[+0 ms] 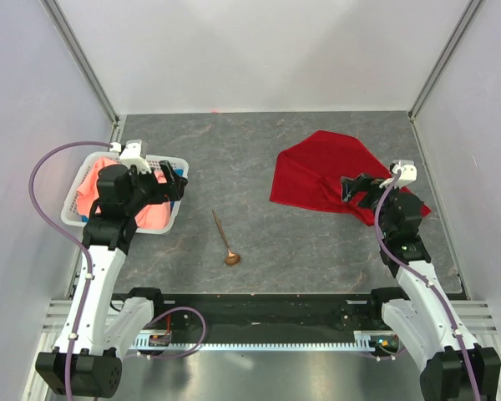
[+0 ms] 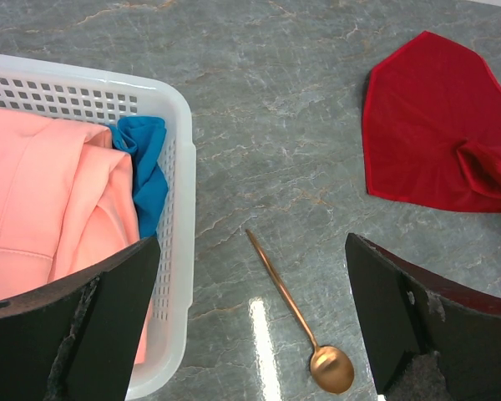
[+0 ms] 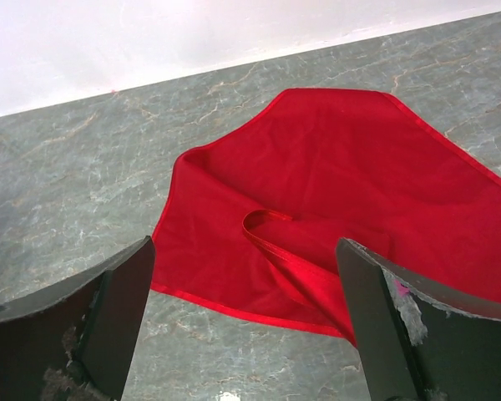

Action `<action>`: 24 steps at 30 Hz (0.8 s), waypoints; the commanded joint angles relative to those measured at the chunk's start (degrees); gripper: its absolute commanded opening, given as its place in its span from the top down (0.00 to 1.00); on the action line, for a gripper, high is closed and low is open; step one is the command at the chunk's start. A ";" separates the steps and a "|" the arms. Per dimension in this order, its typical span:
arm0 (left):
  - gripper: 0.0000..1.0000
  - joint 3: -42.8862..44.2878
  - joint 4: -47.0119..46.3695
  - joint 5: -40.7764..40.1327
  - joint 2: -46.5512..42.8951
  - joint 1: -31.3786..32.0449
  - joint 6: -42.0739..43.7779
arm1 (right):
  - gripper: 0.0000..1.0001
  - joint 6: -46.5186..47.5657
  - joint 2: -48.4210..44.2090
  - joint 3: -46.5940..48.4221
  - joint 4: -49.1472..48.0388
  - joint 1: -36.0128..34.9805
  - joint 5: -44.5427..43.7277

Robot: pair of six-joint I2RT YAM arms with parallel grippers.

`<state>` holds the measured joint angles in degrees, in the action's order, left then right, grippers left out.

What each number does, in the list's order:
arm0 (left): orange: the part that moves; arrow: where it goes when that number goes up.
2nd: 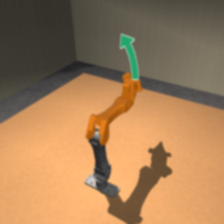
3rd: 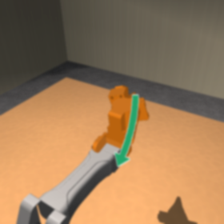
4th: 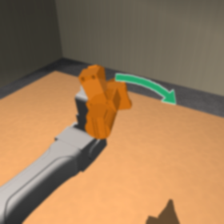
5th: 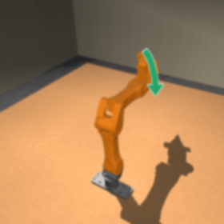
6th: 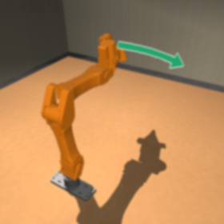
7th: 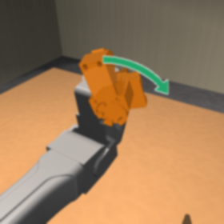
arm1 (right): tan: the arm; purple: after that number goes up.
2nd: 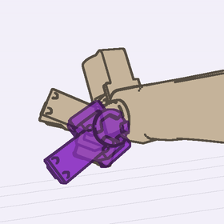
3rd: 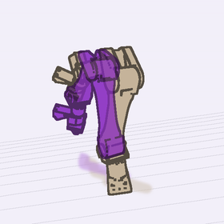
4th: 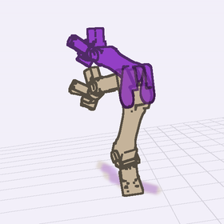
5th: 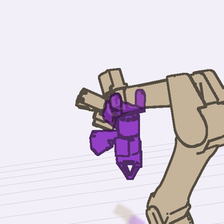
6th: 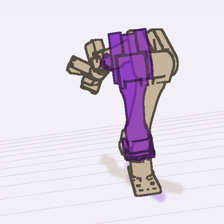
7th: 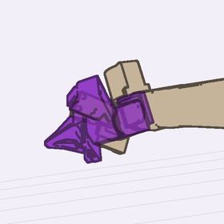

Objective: Fold the napkin, place the utensils inside, and roll it up
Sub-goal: Move the napkin to the centre of the board

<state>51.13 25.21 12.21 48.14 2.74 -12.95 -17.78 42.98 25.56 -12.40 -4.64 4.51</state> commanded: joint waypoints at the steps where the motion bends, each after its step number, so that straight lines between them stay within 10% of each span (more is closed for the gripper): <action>1: 0.00 -0.25 -1.66 0.54 -0.85 -0.02 1.17 | 0.02 1.08 0.52 4.40 1.68 0.16 0.23; 10: 0.00 -1.39 -1.74 0.97 -1.03 -0.02 1.52 | 0.18 0.38 8.51 13.44 8.18 -6.84 -1.51; 24: 0.03 -1.65 -1.57 1.86 1.60 0.07 2.31 | 0.35 -0.94 46.29 35.60 19.96 -27.34 -10.57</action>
<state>49.52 25.19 12.64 49.06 2.76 -12.69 -18.04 83.29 54.94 2.83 -29.19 -3.88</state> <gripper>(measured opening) 0.975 0.675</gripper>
